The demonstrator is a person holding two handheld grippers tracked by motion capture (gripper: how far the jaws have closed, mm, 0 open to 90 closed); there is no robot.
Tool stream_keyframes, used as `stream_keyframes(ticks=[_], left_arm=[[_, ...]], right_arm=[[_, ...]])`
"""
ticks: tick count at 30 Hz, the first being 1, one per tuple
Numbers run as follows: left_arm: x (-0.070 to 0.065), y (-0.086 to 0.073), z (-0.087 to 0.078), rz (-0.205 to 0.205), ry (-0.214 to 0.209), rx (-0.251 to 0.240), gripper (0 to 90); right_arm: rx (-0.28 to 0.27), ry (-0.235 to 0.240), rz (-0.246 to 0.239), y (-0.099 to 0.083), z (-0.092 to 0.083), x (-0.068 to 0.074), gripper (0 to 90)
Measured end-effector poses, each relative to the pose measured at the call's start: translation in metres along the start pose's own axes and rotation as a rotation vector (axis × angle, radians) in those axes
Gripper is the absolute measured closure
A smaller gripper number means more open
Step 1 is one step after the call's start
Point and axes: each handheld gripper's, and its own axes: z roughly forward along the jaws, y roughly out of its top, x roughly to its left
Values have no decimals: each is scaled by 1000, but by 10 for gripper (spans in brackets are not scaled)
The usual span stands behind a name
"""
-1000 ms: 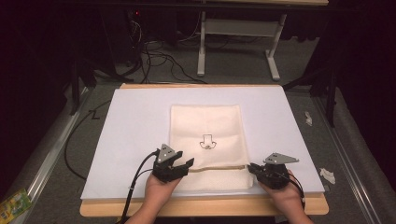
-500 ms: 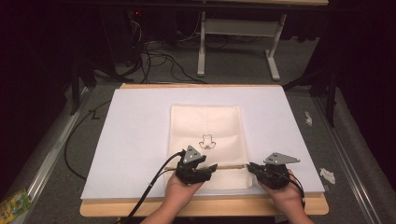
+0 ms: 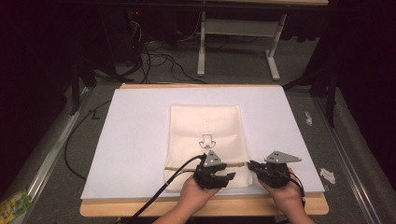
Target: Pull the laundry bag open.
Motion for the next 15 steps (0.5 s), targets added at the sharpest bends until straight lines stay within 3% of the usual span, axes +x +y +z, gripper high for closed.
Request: stream_keyframes(ticks=[5,9,15], left_arm=[[-5,3,10,-15,-11,-16,591],[-6,6,22,-13,-18,6,638],[-4,10,29,-40,-12,-32,714]], right_arm=[[-4,7,0,1,0,0,846],[-16,11,3,2,-4,3,849],[-23,21,4,3,-6,3,850]])
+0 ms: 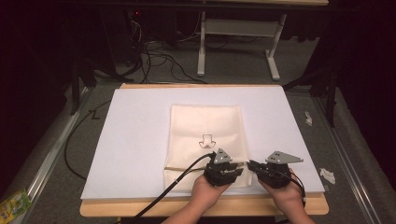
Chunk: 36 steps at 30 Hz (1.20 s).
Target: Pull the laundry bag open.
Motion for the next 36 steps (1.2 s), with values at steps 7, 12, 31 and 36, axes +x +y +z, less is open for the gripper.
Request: stream_keyframes(ticks=[7,12,31,36], left_arm=[[-2,4,6,-15,15,-35,806],[-4,4,6,1,17,-46,870],[24,-11,-33,-6,89,17,874],[25,-14,-43,17,94,32,875]], right_arm=[[-10,-1,0,1,0,1,851],[-19,-2,5,1,-2,1,850],[-17,-13,6,-2,-4,-4,855],[-14,-16,-37,1,-2,8,856]])
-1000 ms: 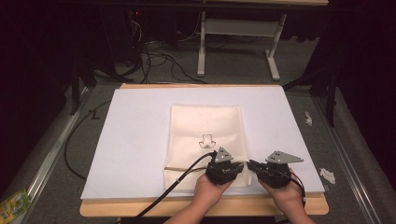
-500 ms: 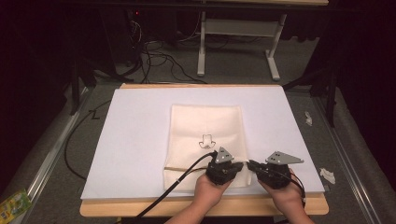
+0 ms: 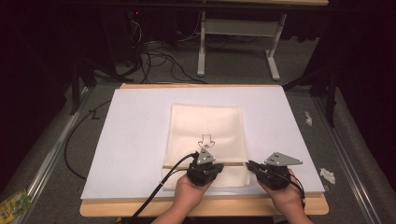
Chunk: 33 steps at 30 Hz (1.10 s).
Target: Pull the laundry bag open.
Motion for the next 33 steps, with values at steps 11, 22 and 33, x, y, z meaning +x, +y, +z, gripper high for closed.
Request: stream_keyframes(ticks=[11,22,33], left_arm=[[44,-26,-23,-198,67,4,876],[87,-50,-103,-202,167,17,875],[85,-59,-103,-168,173,4,843]], right_arm=[[-5,-76,66,-8,-8,-22,858],[-3,-110,100,-12,-9,-37,857],[0,-79,101,-19,-8,-36,805]])
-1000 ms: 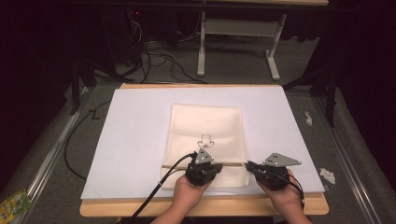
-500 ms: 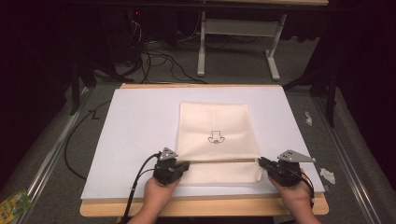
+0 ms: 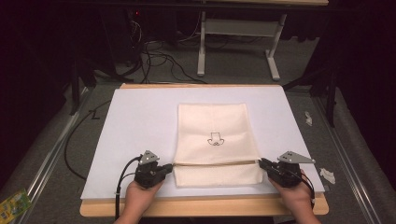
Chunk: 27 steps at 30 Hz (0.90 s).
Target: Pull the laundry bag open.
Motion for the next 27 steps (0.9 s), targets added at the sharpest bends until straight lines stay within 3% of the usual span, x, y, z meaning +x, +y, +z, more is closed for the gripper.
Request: stream_keyframes(ticks=[4,6,10,13,16,18,20,23,27], left_arm=[[1,4,-8,33,38,-54,624],[3,5,-14,56,73,-82,523],[19,6,-26,85,126,-109,353],[41,9,-40,119,209,-93,145],[69,1,-58,83,287,-54,70],[78,-6,-68,31,290,-65,43],[76,-6,-75,9,278,-104,33],[65,-1,-76,48,279,-145,26],[60,-1,-69,72,259,-116,2]], right_arm=[[-36,36,-10,-1,-5,-3,703],[-62,30,-11,0,-8,-7,645],[-109,-34,-7,-2,-16,-24,493],[-162,-122,-18,-6,-27,-44,326],[-183,-206,30,-10,-37,-60,156],[-188,-236,74,-13,-43,-68,147],[-187,-230,100,-15,-45,-72,147],[-167,-216,100,-14,-39,-70,144],[-166,-210,64,-10,-35,-62,144]])
